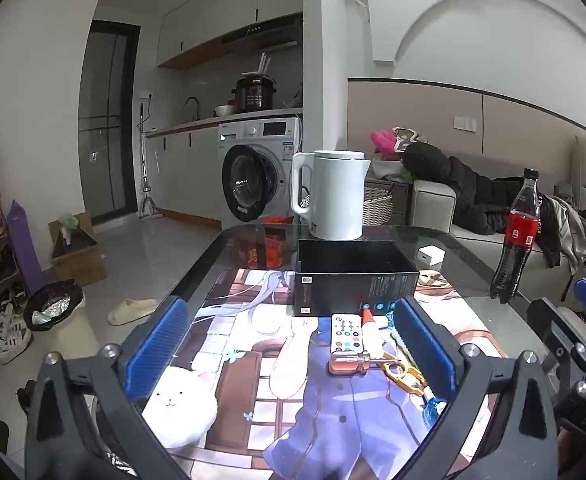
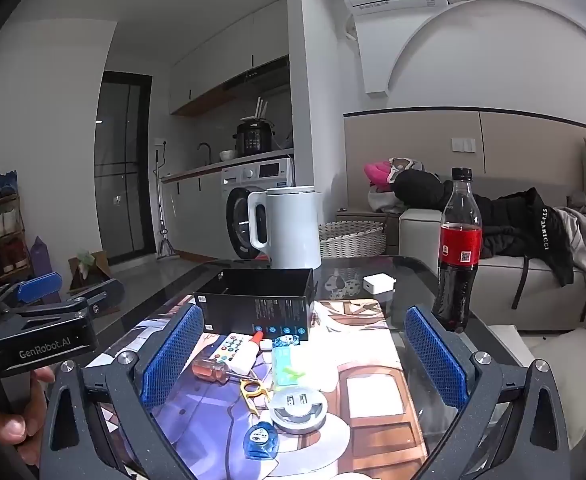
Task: Organize rigid objects
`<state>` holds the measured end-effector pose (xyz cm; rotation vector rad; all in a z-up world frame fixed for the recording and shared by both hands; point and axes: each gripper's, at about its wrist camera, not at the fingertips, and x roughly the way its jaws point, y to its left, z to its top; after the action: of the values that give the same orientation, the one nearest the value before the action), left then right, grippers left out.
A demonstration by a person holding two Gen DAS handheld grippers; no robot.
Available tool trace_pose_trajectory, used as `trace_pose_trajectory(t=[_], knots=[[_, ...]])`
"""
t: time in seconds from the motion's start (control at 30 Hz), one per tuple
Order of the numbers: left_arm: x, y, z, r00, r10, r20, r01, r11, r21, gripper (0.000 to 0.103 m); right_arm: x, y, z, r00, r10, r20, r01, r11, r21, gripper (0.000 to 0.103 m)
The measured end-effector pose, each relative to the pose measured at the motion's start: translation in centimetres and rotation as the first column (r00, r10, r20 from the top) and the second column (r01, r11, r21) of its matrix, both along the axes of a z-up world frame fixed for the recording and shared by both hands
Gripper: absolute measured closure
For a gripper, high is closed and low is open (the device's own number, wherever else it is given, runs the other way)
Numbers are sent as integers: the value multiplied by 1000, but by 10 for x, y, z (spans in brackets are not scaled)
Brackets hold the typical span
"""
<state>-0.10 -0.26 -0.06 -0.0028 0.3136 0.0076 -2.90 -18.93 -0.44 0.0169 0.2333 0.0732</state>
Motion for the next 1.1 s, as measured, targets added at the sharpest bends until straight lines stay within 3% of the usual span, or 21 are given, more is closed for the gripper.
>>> trace_pose_trajectory(t=[0.03, 0.1, 0.13, 1.1], knots=[[-1, -2, 0, 1000, 0, 7, 0, 1000, 7, 0, 0, 0, 0, 1000, 2, 6, -2, 1000, 4, 0], [-8, 12, -2, 1000, 13, 25, -11, 998, -59, 0, -1, 1, 0, 1000, 1, 11, -1, 1000, 0, 0], [-5, 11, 0, 1000, 17, 0, -17, 998, -55, 0, 0, 2, 1, 1000, 1, 12, -1, 1000, -3, 0], [-2, 15, 1, 1000, 14, -5, -14, 997, -69, 0, -1, 5, 3, 1000, 28, 1, -28, 1000, -7, 0]])
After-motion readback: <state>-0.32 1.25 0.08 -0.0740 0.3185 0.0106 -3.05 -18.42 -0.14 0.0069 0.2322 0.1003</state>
